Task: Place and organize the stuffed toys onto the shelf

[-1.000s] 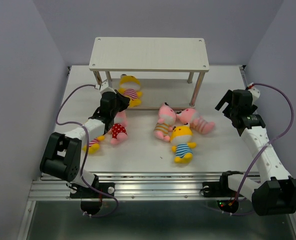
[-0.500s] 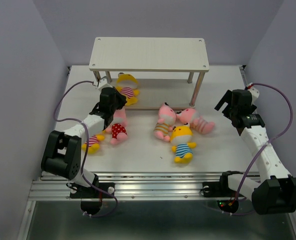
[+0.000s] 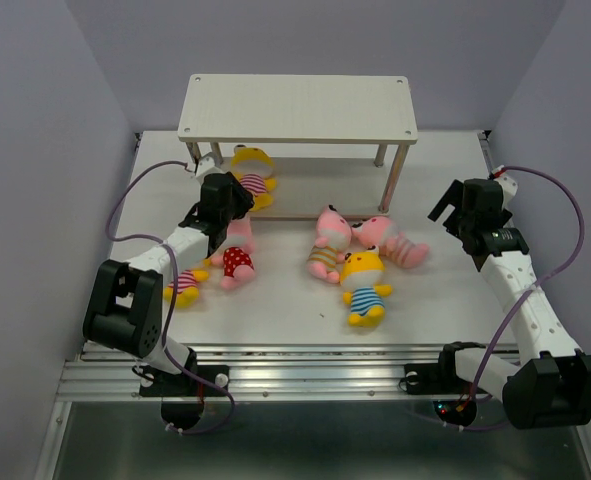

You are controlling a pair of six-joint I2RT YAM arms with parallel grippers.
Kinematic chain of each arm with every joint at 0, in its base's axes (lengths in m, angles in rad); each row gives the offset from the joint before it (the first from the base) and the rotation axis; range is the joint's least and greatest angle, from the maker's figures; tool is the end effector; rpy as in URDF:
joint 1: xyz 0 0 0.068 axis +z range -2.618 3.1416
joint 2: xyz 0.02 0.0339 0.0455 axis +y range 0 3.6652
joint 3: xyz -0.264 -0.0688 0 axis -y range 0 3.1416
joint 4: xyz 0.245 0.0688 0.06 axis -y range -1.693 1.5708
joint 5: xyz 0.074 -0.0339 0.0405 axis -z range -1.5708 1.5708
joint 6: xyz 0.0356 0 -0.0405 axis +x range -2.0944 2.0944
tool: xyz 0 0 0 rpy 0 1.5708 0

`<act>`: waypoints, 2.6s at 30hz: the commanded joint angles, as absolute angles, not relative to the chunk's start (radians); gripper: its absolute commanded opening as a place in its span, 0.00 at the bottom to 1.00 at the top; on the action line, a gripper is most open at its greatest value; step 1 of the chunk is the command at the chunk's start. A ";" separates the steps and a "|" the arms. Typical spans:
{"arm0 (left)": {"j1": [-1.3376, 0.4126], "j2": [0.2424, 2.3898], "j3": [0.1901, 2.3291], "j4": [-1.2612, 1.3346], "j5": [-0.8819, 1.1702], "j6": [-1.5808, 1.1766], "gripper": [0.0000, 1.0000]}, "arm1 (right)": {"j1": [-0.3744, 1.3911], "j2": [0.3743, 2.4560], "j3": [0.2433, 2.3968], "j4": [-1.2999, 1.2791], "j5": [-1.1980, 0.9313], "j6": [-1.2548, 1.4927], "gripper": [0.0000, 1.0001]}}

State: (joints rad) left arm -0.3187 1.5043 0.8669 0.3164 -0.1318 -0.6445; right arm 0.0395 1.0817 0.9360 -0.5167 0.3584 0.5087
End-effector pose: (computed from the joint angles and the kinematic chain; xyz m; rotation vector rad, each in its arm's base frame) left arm 0.3232 -0.1017 0.2449 -0.4020 1.8817 -0.5298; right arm 0.2320 -0.0033 0.3043 0.6935 2.0731 -0.0919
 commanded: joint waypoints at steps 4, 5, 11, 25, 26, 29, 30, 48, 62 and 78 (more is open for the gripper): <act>-0.314 1.456 0.879 0.296 -0.161 -0.647 0.59 | 0.034 1.088 0.953 -0.508 0.347 0.497 1.00; -0.314 1.447 0.876 0.296 -0.161 -0.649 0.62 | 0.034 1.089 0.953 -0.508 0.345 0.499 1.00; -0.314 1.399 0.861 0.291 -0.146 -0.646 0.73 | 0.034 1.091 0.959 -0.508 0.305 0.494 1.00; -0.362 1.046 0.706 0.135 -0.051 -0.698 0.99 | 0.034 0.982 0.943 -0.584 0.227 0.520 1.00; -0.374 0.998 0.693 0.099 -0.055 -0.701 0.99 | 0.034 0.974 0.943 -0.606 0.209 0.491 1.00; -0.385 0.928 0.652 0.042 -0.064 -0.706 0.99 | 0.034 0.966 0.963 -0.665 0.153 0.423 1.00; -0.387 0.889 0.641 0.023 -0.067 -0.709 0.99 | 0.064 0.974 0.974 -0.728 0.163 0.414 1.00; -0.397 0.726 0.575 -0.161 -0.133 -0.712 0.99 | 0.899 1.285 1.114 -1.212 0.385 0.728 1.00; -0.397 0.692 0.568 -0.172 -0.160 -0.718 0.99 | 0.971 1.327 1.040 -1.120 0.238 0.732 0.79; -0.397 0.693 0.568 -0.175 -0.160 -0.719 0.99 | 0.971 1.358 0.982 -1.022 0.250 0.700 0.43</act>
State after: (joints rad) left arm -0.3927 0.7044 0.5816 -0.1917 -0.1379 -0.7231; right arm 0.9653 1.3487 0.9901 -1.0771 0.2146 0.7109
